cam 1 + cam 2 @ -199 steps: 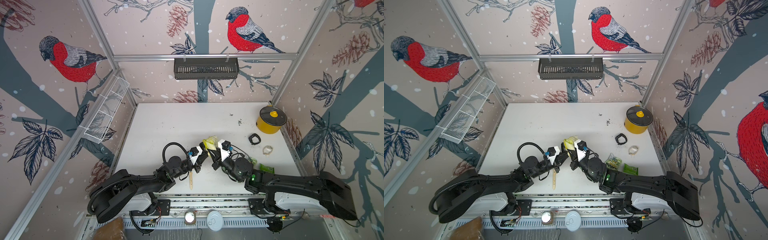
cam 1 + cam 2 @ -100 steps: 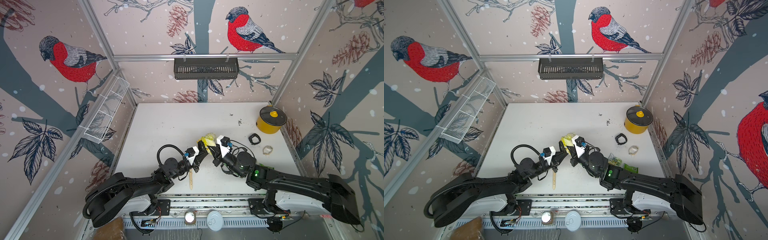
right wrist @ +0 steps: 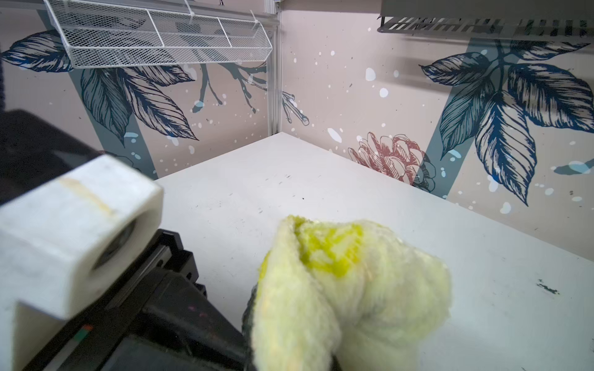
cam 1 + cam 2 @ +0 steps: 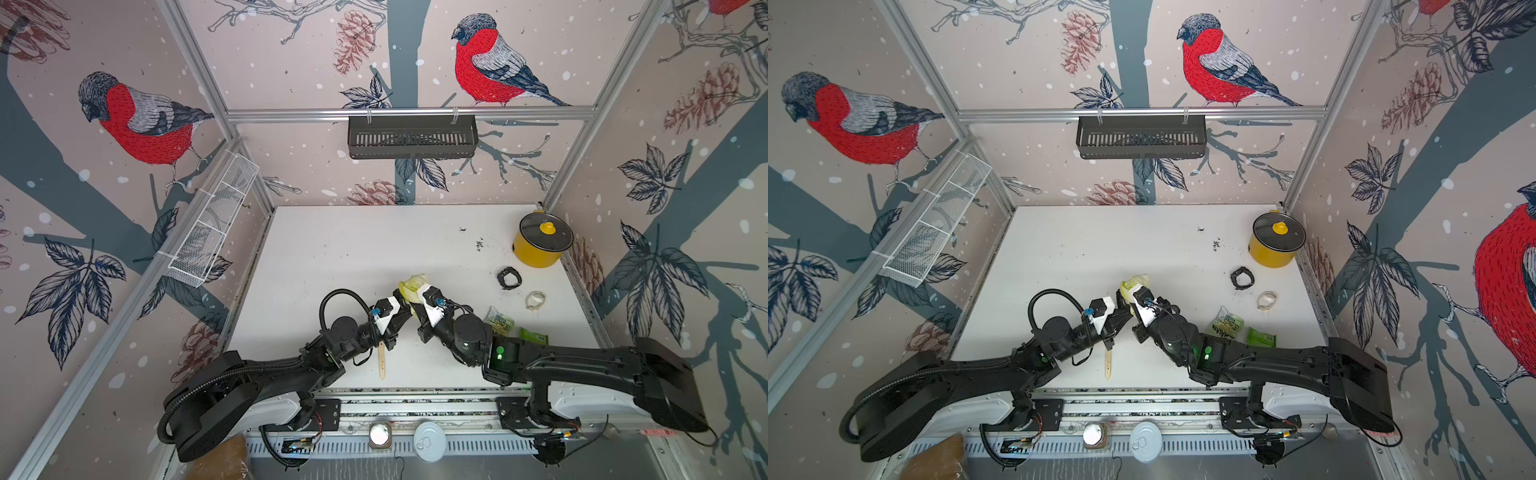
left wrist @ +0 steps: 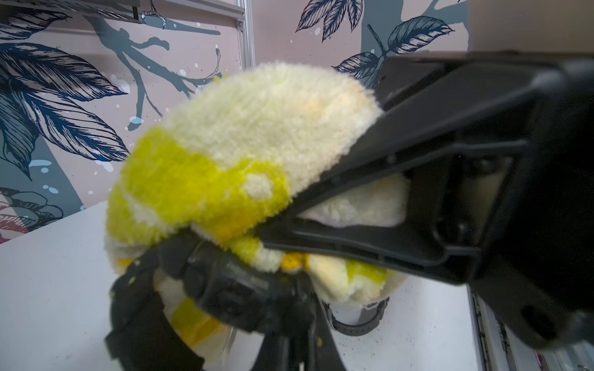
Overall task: Wipe the watch dial
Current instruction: Wipe the dirt from the watch dial.
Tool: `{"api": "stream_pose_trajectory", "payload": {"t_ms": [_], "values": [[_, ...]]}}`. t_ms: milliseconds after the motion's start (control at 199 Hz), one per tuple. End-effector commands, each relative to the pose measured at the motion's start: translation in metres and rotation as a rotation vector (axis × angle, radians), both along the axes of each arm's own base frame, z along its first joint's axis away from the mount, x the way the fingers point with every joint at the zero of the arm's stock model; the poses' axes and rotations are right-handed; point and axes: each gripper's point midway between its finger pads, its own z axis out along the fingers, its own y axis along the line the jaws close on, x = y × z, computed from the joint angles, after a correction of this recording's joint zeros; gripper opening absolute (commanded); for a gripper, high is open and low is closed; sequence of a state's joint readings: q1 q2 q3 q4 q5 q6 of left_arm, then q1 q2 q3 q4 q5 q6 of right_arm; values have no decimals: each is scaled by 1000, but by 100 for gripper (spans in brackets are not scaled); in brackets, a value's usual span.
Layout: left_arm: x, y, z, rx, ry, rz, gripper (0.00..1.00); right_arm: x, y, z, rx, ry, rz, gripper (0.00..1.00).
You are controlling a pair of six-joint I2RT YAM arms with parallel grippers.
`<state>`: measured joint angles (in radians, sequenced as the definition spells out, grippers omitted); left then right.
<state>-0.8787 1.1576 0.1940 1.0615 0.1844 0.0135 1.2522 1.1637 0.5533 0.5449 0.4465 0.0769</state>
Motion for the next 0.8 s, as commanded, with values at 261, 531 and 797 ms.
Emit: {"api": "stream_pose_trajectory", "payload": {"t_ms": [261,531,797], "values": [[-2,8,53,-130,-177,25,0,-3,-36,-16,-79,74,18,2],[-9,7,45,-119,-171,-11,0,19,-46,70,58,59,-147,2],[-9,5,50,-140,-151,-22,0,19,-4,57,16,-7,-43,2]]}}
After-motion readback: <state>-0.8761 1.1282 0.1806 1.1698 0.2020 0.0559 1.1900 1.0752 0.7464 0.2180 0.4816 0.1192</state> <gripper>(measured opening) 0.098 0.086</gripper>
